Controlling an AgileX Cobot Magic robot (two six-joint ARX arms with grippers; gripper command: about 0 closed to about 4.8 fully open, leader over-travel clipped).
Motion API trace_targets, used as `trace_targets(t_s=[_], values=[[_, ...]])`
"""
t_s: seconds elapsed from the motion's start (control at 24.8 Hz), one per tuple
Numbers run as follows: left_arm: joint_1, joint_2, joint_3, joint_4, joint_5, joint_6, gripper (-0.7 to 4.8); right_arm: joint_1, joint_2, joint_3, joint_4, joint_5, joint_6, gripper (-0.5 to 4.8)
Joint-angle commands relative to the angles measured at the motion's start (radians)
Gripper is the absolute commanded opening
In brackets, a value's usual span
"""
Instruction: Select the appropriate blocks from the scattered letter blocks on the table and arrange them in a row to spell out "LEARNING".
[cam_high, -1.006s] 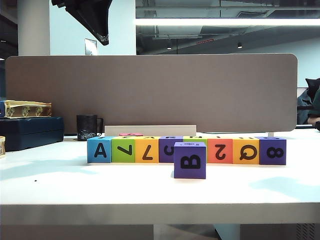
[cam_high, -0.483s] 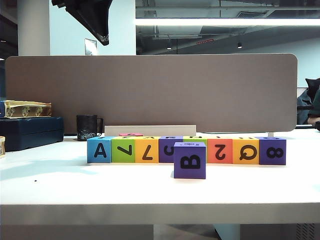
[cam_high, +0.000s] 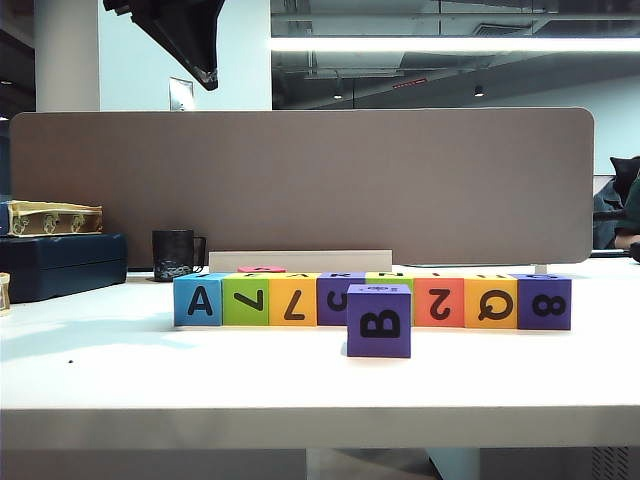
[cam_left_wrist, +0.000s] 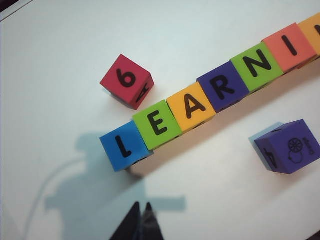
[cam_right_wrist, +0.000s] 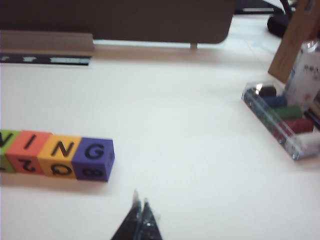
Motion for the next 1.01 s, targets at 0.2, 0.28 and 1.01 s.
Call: trace_targets(t_s=[0.2,0.28,1.01], values=[[-0.001,-0.006,0.002,0.010,0.003,-0.003,-0.05,-0.034,-0.132,-0.217,0.148,-0.004,0.083,-0.01],[-0.001,-0.006,0.002,0.010,0.003,-0.003,-0.05,-0.035,-0.160,-0.251,0.147,-0.003,0.082,-0.01],[-0.001,-0.006,0.002,0.025,0.003,-0.003,-0.05,-0.047,-0.349,-0.526,0.262,-0.004,0.084,-0.01]])
